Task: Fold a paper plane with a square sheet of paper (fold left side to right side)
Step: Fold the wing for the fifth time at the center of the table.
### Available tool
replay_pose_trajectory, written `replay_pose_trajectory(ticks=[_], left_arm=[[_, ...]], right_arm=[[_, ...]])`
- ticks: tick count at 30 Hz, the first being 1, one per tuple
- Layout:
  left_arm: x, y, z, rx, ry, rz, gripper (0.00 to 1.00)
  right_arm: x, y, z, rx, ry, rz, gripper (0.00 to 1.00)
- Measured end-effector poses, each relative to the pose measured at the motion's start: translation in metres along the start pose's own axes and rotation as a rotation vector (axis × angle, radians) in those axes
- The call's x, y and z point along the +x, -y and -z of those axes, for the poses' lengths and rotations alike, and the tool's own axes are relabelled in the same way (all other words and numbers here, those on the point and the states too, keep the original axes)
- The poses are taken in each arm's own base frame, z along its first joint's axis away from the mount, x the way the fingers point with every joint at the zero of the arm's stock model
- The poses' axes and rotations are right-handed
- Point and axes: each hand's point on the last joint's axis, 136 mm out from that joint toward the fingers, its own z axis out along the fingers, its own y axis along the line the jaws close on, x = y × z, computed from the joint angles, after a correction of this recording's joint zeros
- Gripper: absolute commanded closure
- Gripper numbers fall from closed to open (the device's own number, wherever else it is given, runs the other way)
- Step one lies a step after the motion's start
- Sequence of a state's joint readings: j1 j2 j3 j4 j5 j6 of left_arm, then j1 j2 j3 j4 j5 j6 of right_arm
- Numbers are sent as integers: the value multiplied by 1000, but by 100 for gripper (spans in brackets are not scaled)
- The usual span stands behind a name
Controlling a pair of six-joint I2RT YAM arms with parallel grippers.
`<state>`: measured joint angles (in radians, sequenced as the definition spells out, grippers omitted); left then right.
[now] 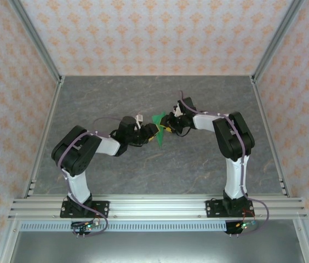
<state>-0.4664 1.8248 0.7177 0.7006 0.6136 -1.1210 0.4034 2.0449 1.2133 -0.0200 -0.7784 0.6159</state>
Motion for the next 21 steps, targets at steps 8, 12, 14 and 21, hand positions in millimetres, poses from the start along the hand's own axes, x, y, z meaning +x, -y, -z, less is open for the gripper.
replay_pose_trajectory(ticks=[8,12,14,21], left_arm=[[-34,-8,9,-32,36,40,55],[-48,2,-4,-8,31,34,57],[-50,3,-12,-2,18,33,59],[-45,-20,-24,-54,-23,65,59]], right_arm=[[0,0,0,2,-2,6,64],[0,0,0,3,-2,9,64],[0,0,0,3,-2,9,64],[0,0,0,3,-3,9,64]])
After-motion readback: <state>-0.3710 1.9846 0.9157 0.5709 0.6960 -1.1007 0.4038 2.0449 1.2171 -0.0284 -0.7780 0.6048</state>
